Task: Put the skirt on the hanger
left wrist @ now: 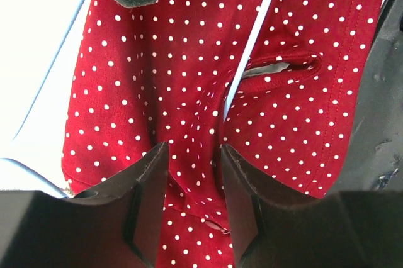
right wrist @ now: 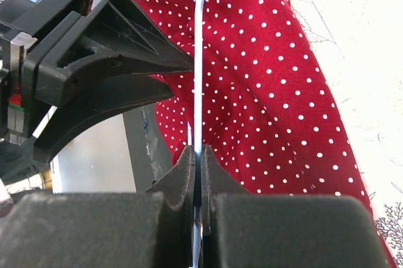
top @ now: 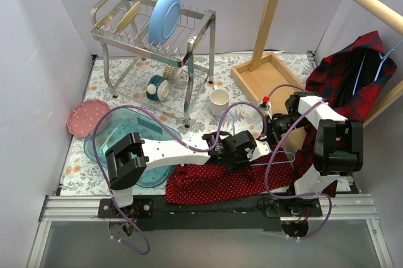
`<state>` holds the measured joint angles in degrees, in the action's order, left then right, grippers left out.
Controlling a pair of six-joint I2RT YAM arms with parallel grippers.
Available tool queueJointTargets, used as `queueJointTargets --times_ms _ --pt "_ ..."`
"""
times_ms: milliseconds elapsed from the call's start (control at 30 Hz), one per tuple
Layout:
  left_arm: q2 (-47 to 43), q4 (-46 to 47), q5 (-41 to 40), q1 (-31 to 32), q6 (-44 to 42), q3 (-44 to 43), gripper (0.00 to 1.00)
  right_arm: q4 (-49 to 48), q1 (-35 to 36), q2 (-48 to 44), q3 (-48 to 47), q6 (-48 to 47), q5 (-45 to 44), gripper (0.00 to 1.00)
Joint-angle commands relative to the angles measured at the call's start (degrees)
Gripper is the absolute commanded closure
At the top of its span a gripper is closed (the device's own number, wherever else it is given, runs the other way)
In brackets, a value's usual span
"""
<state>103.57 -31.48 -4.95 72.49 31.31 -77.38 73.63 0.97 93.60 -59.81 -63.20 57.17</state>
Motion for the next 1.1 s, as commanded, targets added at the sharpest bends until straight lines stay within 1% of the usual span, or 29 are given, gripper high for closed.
queueJointTargets --times_ms 0,67,133,167,200,233,333,467,800,1033,1067 --pt "-0.2 -0.3 -0.3 -0.4 -0.9 0.4 0.63 1.4 0.2 0.0 -0.5 -0.4 0.8 0.99" --pt "0.1 -0.5 -0.4 -0.4 -0.9 0.4 0.70 1.4 0.1 0.0 -0.5 -0.4 0.8 0.99" --pt "0.2 -0.4 -0.4 -0.4 -0.9 0.4 0.74 1.4 0.1 0.0 -0.6 -0.3 0.8 0.99" --pt "0.2 -0.5 -0.3 -0.5 -1.0 0.3 0.79 1.5 0.1 0.0 -0.6 -0.3 0.8 0.99" --pt "0.2 -0.6 0.0 -0.5 -1.0 0.2 0.82 1.5 0.1 -0.1 -0.6 -0.3 0.8 0.99" --pt "0.1 -0.8 0.2 -0.5 -1.1 0.0 0.90 1.5 0.1 0.0 -0.6 -0.3 0.8 0.99" --pt "-0.5 -0.9 0.9 -0.7 -1.1 -0.2 1.00 1.4 0.1 -0.1 -0.5 -0.3 0.8 0.99" --pt "-3.6 0.3 2.5 -0.9 -0.2 -0.6 1.00 1.4 0.2 -0.2 -0.4 -0.3 0.9 0.99" --pt "-17.0 3.5 10.2 -3.1 2.9 0.0 1.00 1.5 0.1 -0.4 -1.0 0.3 2.2 0.99" --pt "-22.4 7.3 12.4 -4.2 5.7 2.6 1.00 1.5 0.3 -2.2 -1.3 -0.3 5.1 0.99" --pt "-22.9 7.7 13.8 -4.3 6.0 3.4 1.00 1.5 0.5 -2.4 -1.4 -0.5 5.5 0.99"
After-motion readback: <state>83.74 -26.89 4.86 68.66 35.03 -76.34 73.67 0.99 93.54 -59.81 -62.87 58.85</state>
